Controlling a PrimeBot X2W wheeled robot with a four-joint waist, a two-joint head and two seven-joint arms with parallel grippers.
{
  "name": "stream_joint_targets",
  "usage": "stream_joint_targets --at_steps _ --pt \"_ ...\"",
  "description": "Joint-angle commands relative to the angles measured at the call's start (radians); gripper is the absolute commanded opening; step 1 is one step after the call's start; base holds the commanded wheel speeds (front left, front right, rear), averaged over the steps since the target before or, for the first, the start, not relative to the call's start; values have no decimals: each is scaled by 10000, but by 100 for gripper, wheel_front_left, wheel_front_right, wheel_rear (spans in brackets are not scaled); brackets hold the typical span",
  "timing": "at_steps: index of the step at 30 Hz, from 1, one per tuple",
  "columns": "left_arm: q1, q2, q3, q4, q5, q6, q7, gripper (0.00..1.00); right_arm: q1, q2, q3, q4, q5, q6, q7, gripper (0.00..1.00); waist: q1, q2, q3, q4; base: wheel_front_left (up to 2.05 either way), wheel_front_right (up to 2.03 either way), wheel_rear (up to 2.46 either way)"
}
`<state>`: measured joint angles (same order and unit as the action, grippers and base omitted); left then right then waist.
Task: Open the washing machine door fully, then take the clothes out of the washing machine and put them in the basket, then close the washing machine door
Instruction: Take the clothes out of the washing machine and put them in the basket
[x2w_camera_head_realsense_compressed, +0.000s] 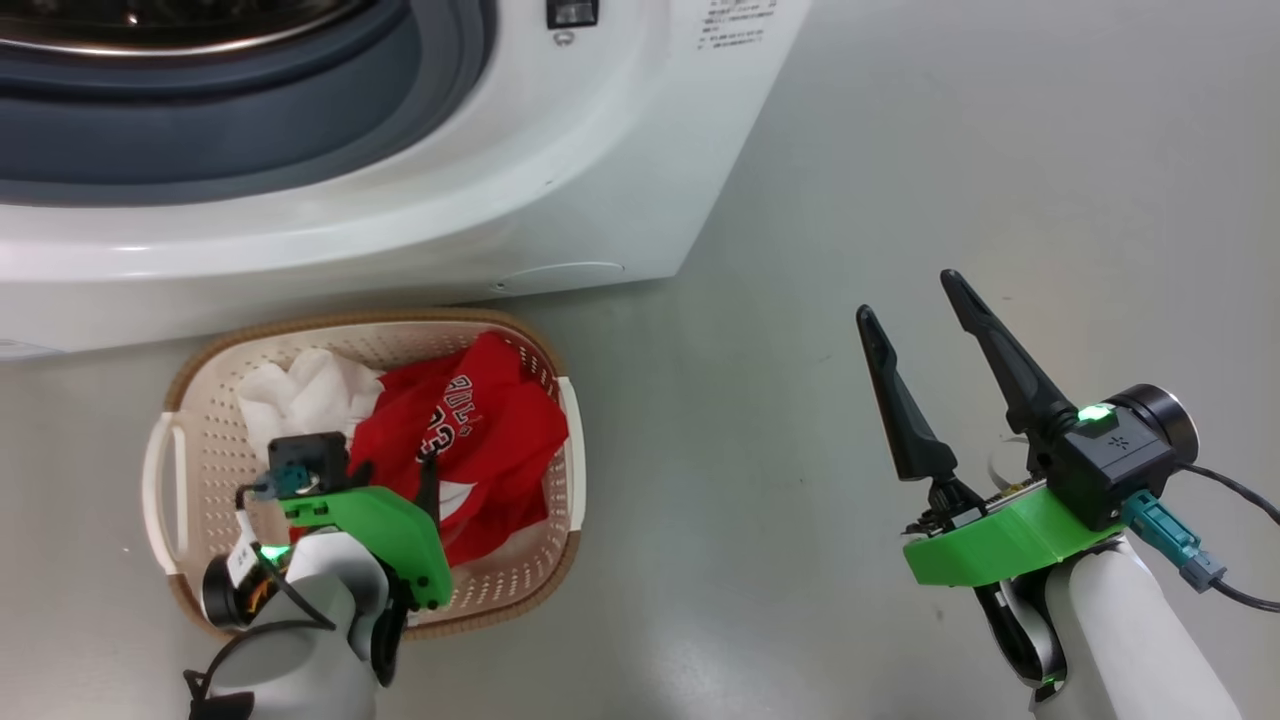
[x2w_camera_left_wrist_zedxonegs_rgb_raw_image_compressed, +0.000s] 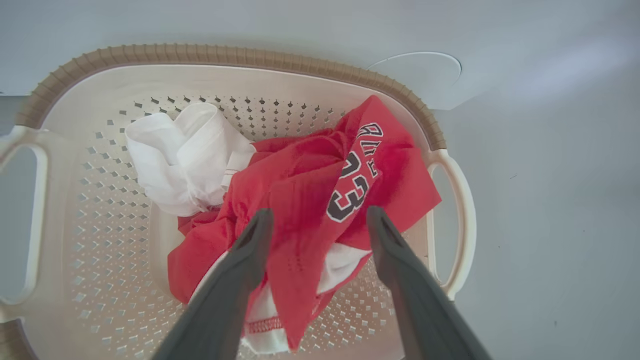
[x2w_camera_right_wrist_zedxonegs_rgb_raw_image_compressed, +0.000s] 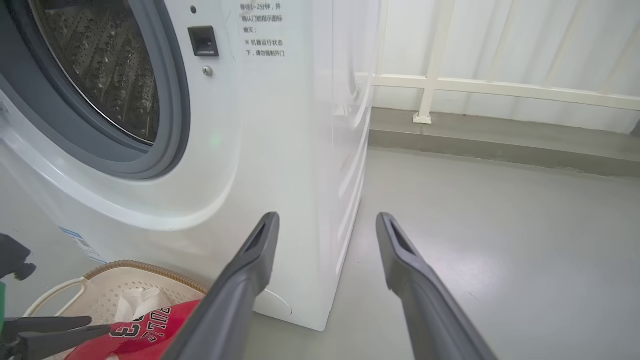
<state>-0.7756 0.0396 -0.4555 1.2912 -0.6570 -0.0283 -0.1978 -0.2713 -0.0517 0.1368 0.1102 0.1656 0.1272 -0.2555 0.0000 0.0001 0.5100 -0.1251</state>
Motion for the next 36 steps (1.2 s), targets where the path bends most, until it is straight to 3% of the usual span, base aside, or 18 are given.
stream_joint_targets --at_steps 1,3,7,16,24,28,36 --pt "108 182 116 -170 91 -110 -312 100 30 15 104 -186 -77 35 -63 100 0 -1 -238 177 0 0 0" --pt "203 163 118 -445 66 -323 -503 100 82 15 53 -133 -106 35 -63 100 0 -1 -403 259 0 0 0" --pt "394 151 83 -950 231 -325 -621 100 183 15 -46 -82 -192 35 -63 100 0 -1 -676 395 0 0 0" --pt "2154 408 1210 -4802 1325 -31 -637 100 526 15 -320 57 -438 35 -63 100 0 -1 -1746 709 0 0 0" --pt "3677 301 2349 -7363 2270 75 -638 100 887 -20 -548 140 -600 35 -63 100 0 -1 -2818 905 0 0 0" --pt "4266 227 2699 -8347 2455 -267 -639 100 1108 -42 -725 186 -682 35 -63 100 0 -1 -3263 994 0 0 0" --pt "5302 189 3486 -9916 3232 -283 -639 100 1583 -36 -1142 234 -630 35 -63 100 0 -1 -3993 1121 0 0 0"
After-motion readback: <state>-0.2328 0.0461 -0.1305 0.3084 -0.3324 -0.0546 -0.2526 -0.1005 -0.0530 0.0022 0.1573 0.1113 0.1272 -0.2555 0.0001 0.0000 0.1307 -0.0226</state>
